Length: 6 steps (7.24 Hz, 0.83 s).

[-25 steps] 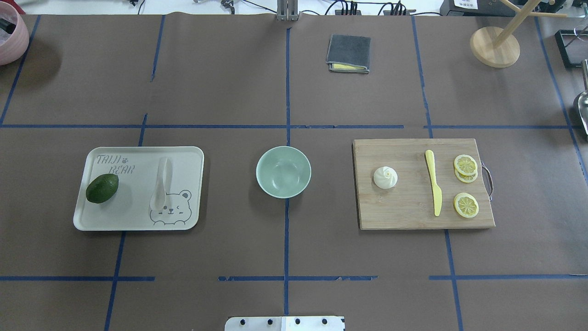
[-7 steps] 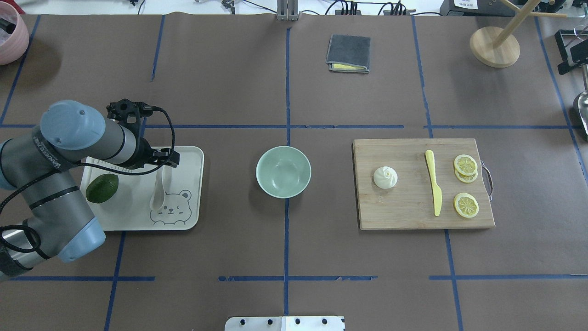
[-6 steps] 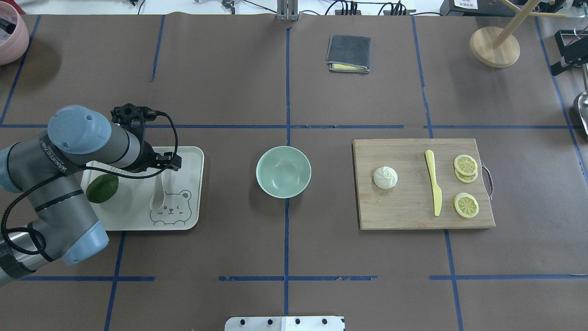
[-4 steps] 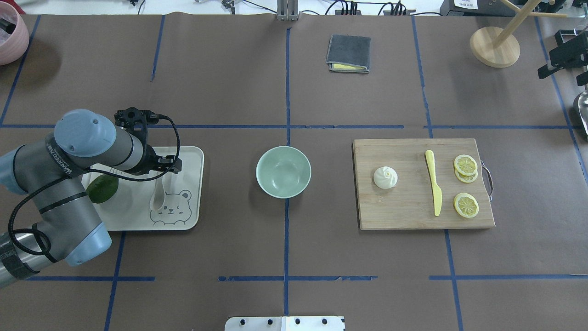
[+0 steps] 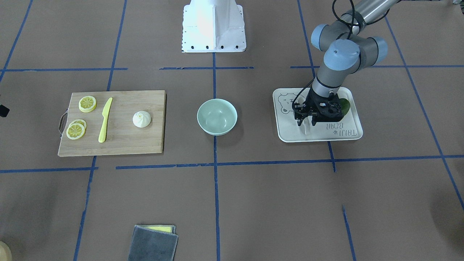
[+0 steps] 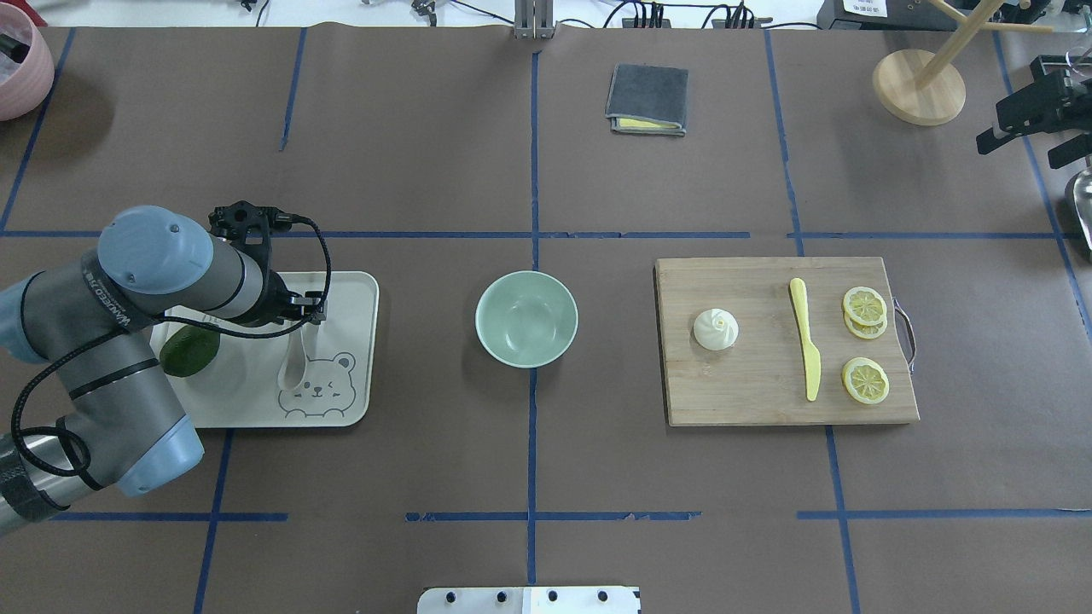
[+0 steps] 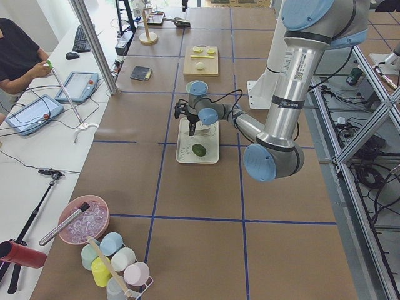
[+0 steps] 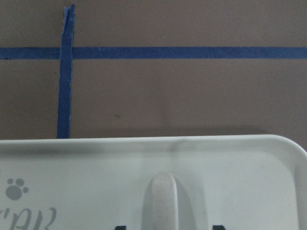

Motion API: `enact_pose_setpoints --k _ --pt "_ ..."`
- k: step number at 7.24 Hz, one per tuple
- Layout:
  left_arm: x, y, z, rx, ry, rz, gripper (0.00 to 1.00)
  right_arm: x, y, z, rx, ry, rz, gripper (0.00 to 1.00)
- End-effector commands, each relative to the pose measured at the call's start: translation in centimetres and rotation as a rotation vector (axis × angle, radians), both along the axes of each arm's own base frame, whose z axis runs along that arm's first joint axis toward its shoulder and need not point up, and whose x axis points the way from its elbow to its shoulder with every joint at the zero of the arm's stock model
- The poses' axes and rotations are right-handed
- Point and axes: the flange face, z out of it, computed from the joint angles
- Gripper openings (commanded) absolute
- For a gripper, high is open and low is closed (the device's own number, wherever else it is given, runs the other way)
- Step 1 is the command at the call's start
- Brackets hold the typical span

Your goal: Put spoon and bun in bowl

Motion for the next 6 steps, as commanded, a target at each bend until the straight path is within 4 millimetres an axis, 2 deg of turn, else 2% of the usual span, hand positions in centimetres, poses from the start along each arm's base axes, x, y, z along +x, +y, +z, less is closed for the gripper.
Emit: enact_pose_setpoints --k 1,3,4,5,6 --pt "-0.1 0.0 -0.1 0.000 0.001 -0.003 0.19 -0.1 0.1 -0.2 0.003 0.000 -0.001 1.00" --pt "0.0 0.1 0.0 -0.004 -0.002 0.001 0.16 -0.5 0.1 -0.2 0.003 0.001 -0.008 1.00" --pt "-0.3 0.0 -0.5 0.001 0.004 -0.003 0.07 -0.6 0.2 -0.2 0.003 0.000 -0.011 1.00" --pt "-1.5 0.4 -1.8 0.012 0.016 -0.005 0.00 -1.0 0.2 -0.2 0.002 0.001 -0.017 1.00" --pt "-2.5 0.9 -3.7 0.007 -0.003 0.001 0.00 -2.4 0.4 -0.3 -0.020 0.009 -0.013 1.00"
